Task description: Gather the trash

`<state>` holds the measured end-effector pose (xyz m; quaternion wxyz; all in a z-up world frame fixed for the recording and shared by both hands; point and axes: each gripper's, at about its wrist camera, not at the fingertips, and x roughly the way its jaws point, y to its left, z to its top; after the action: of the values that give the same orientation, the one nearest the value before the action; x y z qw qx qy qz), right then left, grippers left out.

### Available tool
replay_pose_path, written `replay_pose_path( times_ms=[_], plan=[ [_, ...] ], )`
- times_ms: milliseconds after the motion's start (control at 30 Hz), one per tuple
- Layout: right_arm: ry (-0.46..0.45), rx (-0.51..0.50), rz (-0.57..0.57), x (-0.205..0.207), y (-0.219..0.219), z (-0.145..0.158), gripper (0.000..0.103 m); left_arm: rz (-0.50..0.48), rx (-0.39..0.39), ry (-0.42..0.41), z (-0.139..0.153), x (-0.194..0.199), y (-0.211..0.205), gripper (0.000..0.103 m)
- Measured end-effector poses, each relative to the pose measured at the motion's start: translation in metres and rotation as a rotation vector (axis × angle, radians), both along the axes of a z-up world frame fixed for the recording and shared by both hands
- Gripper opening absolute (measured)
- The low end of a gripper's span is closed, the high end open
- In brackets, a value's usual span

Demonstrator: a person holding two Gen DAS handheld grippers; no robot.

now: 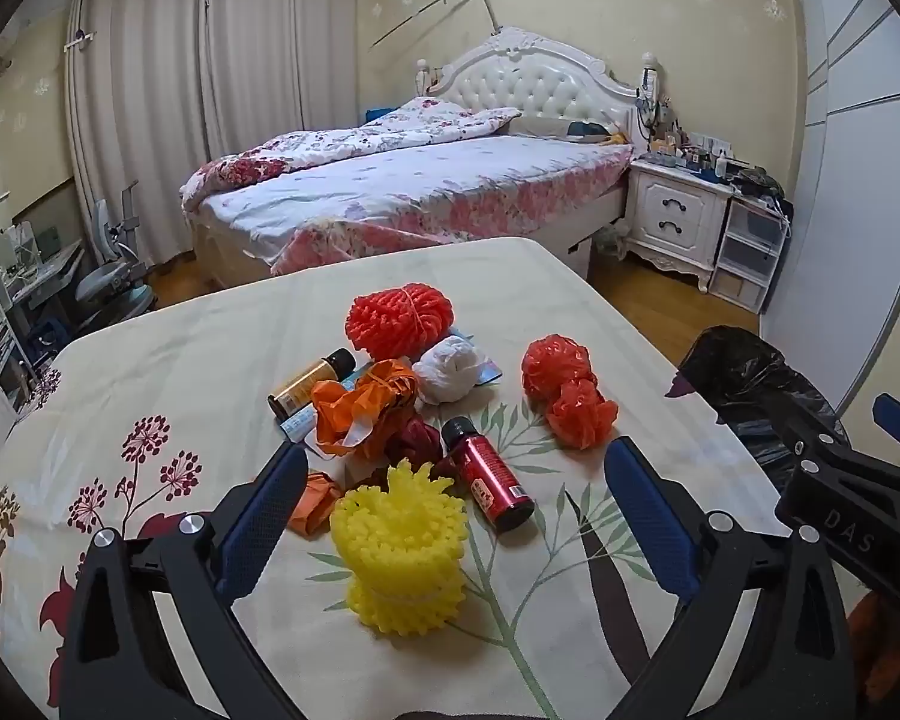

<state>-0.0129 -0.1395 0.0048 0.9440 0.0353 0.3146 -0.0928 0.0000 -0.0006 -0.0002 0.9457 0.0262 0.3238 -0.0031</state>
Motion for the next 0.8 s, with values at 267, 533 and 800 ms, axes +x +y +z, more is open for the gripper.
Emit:
replay_pose_path(
  times_ms=[267,533,800],
  plan=[
    [0.005,-0.005,-0.001,-0.0001,0.0002,-0.0012,0.099,-0.005,-0.009,-0.001,-0.0009,-0.0021,0.0008,0.096],
    [0.005,-0.003,-0.002,-0.0001,0.0005,0.0007,0.099,0.002,-0.016,-0.003,-0.0035,-0.0022,0.0006,0.096],
    [0.008,-0.004,-0.002,-0.0007,-0.0012,-0.0017,0.099,0.002,-0.018,-0.002,-0.001,-0.0023,0.0035,0.096]
  ],
)
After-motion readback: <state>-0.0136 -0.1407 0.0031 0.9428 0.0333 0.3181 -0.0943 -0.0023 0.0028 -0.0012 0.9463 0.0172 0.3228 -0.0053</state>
